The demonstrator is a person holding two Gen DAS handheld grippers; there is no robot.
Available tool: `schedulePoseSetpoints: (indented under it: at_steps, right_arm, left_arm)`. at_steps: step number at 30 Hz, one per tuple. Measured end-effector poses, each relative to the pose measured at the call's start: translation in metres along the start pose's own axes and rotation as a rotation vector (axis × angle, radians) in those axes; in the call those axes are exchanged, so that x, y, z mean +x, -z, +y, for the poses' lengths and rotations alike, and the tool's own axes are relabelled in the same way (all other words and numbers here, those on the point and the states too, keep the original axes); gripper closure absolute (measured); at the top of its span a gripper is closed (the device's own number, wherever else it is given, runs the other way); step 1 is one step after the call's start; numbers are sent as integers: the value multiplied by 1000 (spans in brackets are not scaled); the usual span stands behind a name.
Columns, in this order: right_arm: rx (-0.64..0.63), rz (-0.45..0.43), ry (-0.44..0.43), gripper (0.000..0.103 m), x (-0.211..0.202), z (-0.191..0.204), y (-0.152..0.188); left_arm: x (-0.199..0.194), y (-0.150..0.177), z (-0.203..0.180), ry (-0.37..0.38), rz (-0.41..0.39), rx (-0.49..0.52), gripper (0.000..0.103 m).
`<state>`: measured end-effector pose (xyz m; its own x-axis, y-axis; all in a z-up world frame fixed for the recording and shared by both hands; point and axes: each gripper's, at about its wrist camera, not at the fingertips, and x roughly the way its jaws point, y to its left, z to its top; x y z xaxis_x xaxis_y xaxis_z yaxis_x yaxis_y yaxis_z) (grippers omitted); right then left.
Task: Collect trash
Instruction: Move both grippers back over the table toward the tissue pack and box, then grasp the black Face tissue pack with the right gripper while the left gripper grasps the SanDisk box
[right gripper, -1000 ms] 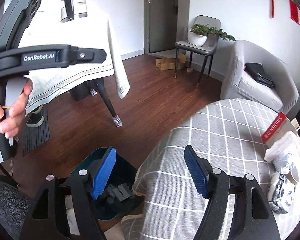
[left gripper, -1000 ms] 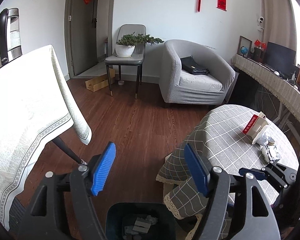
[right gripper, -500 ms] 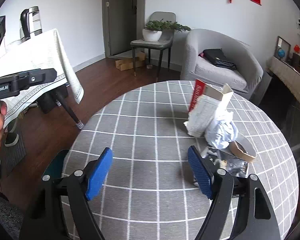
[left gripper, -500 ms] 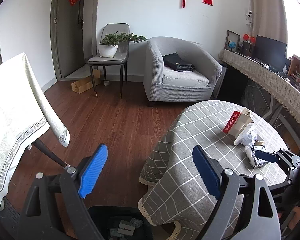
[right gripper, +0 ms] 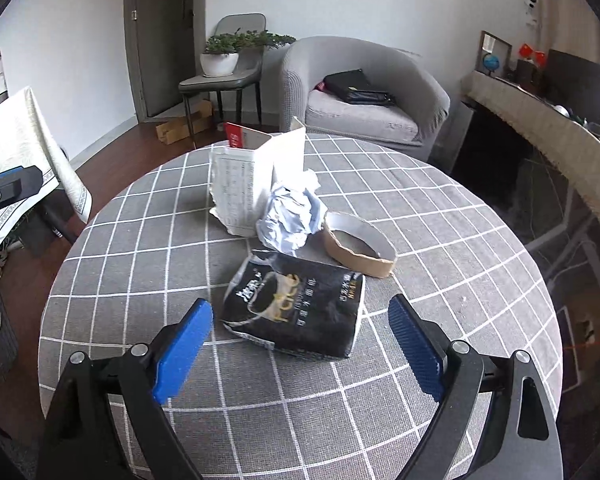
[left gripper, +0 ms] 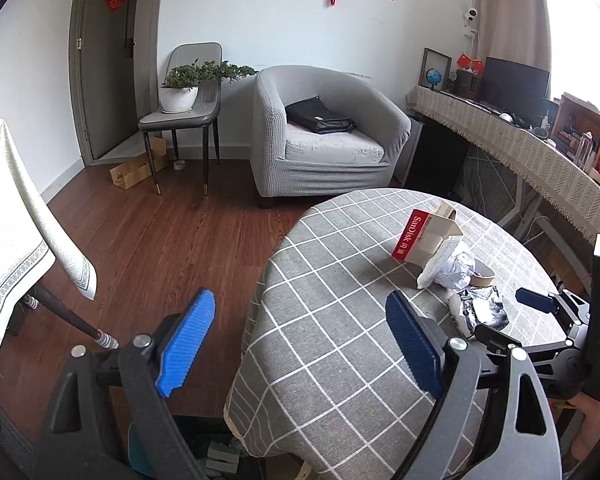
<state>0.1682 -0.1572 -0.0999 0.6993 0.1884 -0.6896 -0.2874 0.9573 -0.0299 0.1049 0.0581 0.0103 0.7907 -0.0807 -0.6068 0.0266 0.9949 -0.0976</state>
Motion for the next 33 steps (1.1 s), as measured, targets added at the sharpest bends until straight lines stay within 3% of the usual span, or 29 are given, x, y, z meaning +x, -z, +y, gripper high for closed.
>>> schedulePoseSetpoints:
  at_steps: [10,20,24,29,33]
  right_arm:
    - [132,60,-20,10,22,0,-7]
    - [135,90,-39,10,32,-10,-11]
    - [71,84,-61,26,29,-10,-10]
    - [60,78,-120,29,23,-21,-3]
    - [90,80,-168,29,14,-37,5]
  left_arm:
    - [9,-2,-31,39,7,9,13]
    - [21,1,-60,70,36,55,13]
    - [28,3,-74,103,49,85,15]
    - [42,4,-99,174,47,171,20]
    - [56,4,-110,181,46,213,21]
